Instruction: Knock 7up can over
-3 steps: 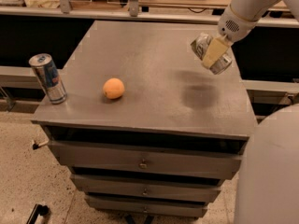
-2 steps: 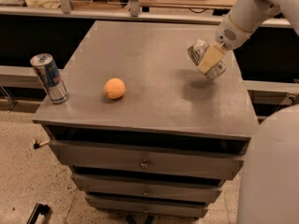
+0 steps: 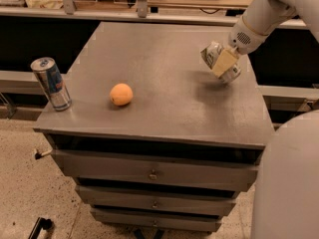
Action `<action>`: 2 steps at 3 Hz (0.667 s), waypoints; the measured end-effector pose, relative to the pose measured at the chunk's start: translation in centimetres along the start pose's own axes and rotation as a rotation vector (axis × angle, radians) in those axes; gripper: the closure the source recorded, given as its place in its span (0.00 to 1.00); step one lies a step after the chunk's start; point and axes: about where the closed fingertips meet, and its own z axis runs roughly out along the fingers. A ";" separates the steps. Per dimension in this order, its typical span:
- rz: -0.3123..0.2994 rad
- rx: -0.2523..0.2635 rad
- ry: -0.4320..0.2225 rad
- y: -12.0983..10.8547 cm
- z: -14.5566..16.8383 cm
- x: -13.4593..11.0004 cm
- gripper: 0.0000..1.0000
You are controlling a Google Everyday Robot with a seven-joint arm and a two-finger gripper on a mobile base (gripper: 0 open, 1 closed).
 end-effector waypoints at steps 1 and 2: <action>-0.001 -0.003 0.002 0.0 0.4 -0.1 0.00; -0.010 -0.006 -0.008 0.0 0.1 0.0 0.00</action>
Offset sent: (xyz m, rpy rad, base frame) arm 0.0006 0.0009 -0.0018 0.0002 0.0020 0.0010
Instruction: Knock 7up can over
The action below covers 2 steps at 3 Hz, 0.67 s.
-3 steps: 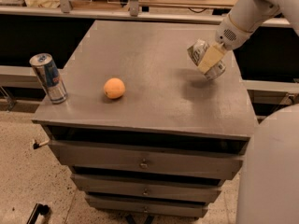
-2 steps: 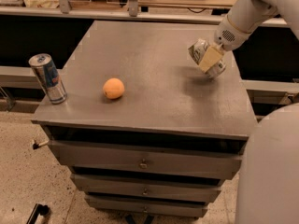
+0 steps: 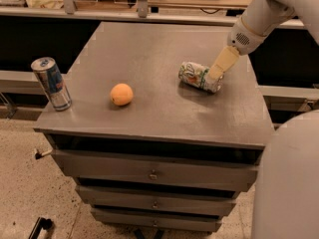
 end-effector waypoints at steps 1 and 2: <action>-0.045 -0.013 -0.047 0.1 -1.2 0.4 0.00; -0.173 -0.060 -0.080 1.7 -4.2 1.6 0.00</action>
Offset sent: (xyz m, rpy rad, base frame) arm -0.0826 -0.0401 0.0650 0.0541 -0.0666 0.4686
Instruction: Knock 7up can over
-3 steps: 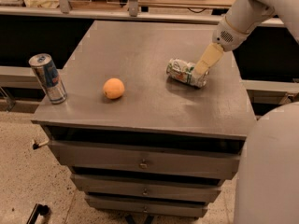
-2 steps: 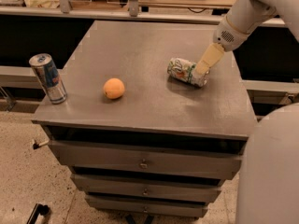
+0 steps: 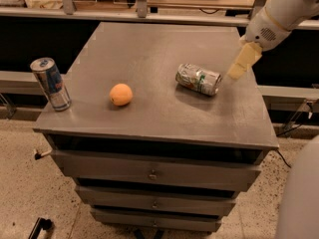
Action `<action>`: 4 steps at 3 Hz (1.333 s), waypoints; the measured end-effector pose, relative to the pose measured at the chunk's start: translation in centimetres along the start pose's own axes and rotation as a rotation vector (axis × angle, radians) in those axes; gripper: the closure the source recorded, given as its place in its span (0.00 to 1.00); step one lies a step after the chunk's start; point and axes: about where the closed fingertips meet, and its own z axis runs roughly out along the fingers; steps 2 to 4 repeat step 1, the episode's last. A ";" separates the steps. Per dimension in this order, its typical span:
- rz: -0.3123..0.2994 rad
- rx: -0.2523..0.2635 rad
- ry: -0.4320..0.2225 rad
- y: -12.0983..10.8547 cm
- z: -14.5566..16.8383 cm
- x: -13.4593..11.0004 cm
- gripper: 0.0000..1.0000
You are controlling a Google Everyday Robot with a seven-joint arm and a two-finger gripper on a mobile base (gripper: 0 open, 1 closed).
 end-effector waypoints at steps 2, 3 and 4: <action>-0.079 -0.027 0.010 0.6 0.0 0.4 0.00; -0.079 -0.027 0.010 0.6 0.0 0.4 0.00; -0.079 -0.027 0.010 0.6 0.0 0.4 0.00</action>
Offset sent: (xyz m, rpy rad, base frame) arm 0.0000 0.0000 0.0000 0.0000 0.0000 0.0000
